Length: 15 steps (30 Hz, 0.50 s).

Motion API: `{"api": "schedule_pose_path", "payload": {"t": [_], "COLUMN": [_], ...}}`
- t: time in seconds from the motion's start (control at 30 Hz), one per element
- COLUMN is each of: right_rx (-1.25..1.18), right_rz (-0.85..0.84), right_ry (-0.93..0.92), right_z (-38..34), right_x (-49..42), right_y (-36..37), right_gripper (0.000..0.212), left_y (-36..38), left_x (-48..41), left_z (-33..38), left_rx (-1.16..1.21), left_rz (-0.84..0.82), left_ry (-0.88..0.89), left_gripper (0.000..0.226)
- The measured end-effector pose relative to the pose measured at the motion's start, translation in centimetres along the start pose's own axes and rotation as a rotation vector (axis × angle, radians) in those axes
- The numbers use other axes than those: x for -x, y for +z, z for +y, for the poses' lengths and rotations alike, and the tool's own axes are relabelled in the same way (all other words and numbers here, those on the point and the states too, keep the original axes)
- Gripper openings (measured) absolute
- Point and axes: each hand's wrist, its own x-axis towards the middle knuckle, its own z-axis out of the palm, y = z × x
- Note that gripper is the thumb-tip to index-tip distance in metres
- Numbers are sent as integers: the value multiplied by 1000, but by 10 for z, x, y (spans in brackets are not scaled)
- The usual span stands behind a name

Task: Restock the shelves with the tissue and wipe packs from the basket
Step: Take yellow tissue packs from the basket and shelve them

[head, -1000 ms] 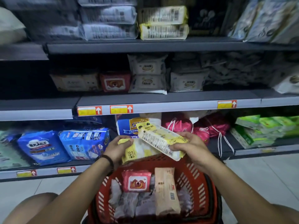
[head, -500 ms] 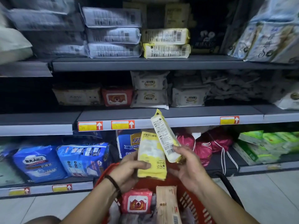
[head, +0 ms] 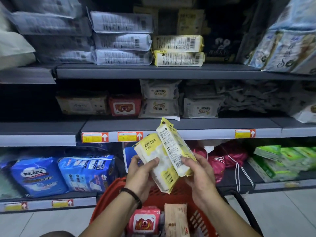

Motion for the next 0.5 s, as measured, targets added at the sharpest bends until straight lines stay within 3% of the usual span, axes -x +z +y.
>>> {"api": "schedule_pose_path", "payload": {"t": [0.13, 0.27, 0.33, 0.4, 0.5], "right_rx": [-56, -180, -256, -288, -219], "right_rz": [2, 12, -20, -107, -203], "right_ry": [80, 139, 194, 255, 277], "right_z": [3, -7, -11, -13, -9], "right_x": [-2, -5, -6, -1, 6], "right_y": [0, -5, -8, -5, 3], "right_gripper": [26, 53, 40, 35, 48], "left_y": [6, 3, 4, 7, 11], "left_x": [-1, -2, 0, 5, 6], "left_z": [1, 11, 17, 24, 26], "left_rx": [23, 256, 414, 466, 401], "left_rz": [-38, -66, -83, -109, -71], "left_ry": [20, -22, -23, 15, 11], "left_gripper": [43, 28, 30, 44, 77]}}
